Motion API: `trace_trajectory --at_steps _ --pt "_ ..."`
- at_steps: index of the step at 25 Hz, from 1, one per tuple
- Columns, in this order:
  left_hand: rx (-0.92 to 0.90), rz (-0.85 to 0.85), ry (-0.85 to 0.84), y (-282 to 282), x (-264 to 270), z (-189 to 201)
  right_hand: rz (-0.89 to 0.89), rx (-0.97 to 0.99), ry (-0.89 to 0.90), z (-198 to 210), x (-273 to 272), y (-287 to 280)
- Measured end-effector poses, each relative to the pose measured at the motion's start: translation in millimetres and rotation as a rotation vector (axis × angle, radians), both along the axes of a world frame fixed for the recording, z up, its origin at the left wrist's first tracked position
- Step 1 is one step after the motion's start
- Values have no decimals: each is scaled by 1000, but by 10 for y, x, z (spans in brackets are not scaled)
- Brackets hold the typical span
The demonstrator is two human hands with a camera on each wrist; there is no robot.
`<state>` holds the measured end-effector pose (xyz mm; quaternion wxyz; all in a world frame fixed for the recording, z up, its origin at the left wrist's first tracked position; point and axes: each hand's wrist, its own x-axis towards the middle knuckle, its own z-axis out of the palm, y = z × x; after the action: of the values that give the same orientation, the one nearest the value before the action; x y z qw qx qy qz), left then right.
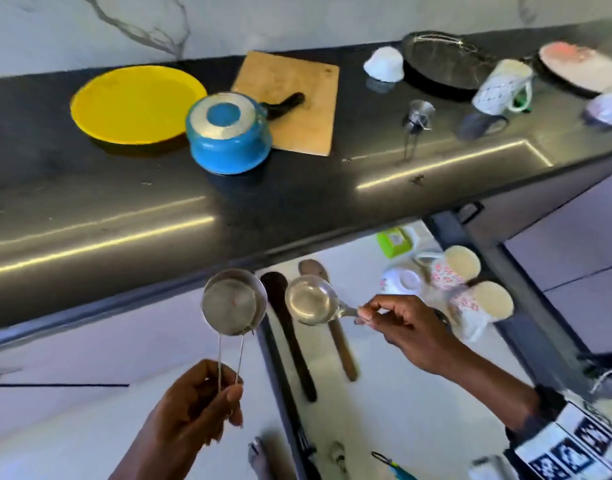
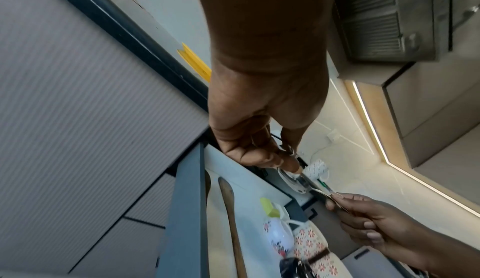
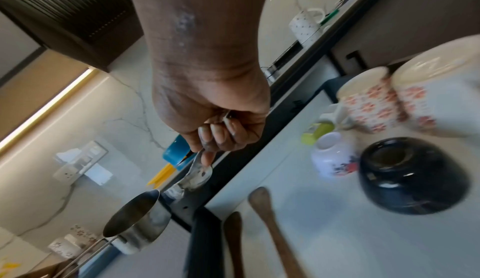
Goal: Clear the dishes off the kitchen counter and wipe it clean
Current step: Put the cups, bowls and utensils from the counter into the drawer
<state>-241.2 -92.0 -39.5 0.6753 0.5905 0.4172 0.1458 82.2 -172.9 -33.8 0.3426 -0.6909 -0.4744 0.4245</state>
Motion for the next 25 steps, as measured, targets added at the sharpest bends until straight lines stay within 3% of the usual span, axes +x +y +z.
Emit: trace_trajectory --at_steps 4,8,11,16,25 --pt "-76 -116 141 -354 562 -204 -77 -111 93 -444 754 -496" --pt "-62 -44 241 -659 1168 -443 -176 -261 308 -787 1200 -407" --pt "-72 97 257 -803 1580 -578 -153 -318 278 -901 1372 -232" --pt "-82 236 282 -905 2006 -755 -166 -327 366 -1096 1316 3" --pt "-84 288 288 -1081 1928 -835 -135 -311 367 -1149 1080 -327"
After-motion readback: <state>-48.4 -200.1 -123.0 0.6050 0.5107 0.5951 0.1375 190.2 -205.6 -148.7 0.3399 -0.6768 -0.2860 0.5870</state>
